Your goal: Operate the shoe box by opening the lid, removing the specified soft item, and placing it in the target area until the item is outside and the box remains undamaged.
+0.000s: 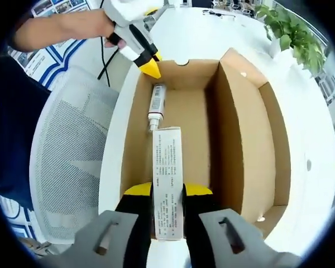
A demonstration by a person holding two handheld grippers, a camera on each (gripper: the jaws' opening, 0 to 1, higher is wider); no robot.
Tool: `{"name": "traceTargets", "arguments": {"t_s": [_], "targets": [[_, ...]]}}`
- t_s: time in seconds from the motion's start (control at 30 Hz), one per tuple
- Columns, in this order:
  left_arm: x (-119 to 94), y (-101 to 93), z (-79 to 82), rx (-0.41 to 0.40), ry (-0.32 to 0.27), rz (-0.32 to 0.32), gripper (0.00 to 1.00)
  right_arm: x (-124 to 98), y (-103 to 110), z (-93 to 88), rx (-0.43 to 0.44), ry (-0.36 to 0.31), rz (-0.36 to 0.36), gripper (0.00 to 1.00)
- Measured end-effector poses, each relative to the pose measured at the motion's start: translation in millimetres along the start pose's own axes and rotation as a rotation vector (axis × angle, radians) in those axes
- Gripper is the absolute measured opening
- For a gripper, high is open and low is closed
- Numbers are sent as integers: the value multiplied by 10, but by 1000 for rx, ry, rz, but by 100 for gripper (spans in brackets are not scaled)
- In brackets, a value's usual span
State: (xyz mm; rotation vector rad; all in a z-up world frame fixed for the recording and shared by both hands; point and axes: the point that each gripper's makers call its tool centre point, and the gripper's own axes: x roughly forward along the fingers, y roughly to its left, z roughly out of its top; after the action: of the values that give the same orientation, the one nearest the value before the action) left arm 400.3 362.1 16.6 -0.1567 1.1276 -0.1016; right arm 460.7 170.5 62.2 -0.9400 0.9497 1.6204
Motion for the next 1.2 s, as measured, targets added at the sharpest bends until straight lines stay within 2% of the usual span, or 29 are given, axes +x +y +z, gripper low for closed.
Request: {"name": "traceTargets", "arguments": {"t_s": [0.23, 0.77, 1.03, 1.2], "targets": [[-1, 2, -1, -1, -4, -2, 8, -208, -31, -15, -3, -7, -23, 16], [4, 7, 19, 4, -1, 0, 8, -458, -86, -74, 0, 2, -54, 16], [8, 9, 16, 7, 3, 1, 8, -642, -120, -219, 17, 16, -74, 16], [9, 10, 13, 11, 3, 4, 8, -773, -186, -429, 30, 35, -90, 16]]}}
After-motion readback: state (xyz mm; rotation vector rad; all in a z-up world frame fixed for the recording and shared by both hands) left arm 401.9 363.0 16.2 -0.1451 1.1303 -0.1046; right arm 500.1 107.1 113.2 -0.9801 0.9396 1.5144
